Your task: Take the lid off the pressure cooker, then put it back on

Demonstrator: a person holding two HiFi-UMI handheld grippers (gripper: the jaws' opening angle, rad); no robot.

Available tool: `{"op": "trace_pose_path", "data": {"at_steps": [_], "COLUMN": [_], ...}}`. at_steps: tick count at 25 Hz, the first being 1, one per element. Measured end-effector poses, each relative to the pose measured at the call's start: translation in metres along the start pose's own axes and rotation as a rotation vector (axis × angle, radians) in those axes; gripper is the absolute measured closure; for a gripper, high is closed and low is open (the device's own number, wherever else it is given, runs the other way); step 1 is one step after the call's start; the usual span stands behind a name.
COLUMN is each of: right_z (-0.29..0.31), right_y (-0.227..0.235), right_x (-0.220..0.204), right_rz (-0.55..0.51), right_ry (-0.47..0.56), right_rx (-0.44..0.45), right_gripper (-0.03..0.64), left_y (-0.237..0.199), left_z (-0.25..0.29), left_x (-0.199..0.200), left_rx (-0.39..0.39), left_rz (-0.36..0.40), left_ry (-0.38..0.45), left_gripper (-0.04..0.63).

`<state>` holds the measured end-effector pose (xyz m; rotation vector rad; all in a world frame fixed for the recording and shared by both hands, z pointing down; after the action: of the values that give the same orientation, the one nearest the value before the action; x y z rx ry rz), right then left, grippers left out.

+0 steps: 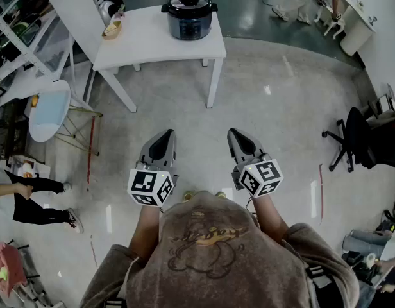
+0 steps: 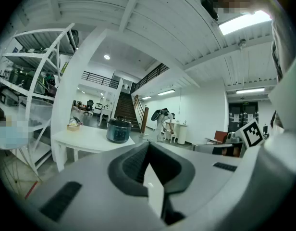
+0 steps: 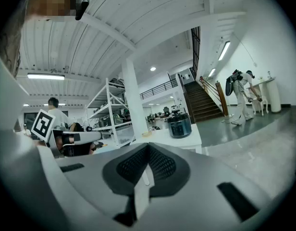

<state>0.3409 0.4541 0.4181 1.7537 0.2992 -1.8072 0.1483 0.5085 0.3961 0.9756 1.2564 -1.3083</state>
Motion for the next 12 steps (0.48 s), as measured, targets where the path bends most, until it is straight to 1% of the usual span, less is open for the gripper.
{"op": "trace_pose_path", "data": {"at_steps": [4,6,12], "right_z": [0.006,0.012,0.029], "right_y": [-0.017,-0.023,-0.024], "right_x": [-0.015,-0.019,-0.012], "right_rz": [0.027,0.030,0.019], "right_ry": [-0.004,-0.002,0.002], "right_rx": [0.005,0.006,-0.031], "right_gripper": [0.621,0.621,0.621], "left_y": [-0.013,-0.020,-0.036], "left_z": [-0.008,-0.008,0.007], "left_x": [-0.009,-0.012,-0.010], "left_rx": [-0.032,-0.041,-0.056], "left_rz": [-0.027,-0.026,-0.033], "left_ry": [-0.023,-0.028,-0.031], "left_gripper": [0.591,0.591,0.591]}}
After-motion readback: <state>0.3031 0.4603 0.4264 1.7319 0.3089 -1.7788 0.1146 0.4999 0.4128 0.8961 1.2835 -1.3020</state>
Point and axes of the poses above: the fingertips, and each gripper's own axes: z forward along the fingers, y to its right, x out of its top, the point moved 3 cm from there along -z, backward along the fingers, and after that the axes turned 9 degrees about x, right-handed, at the moved point
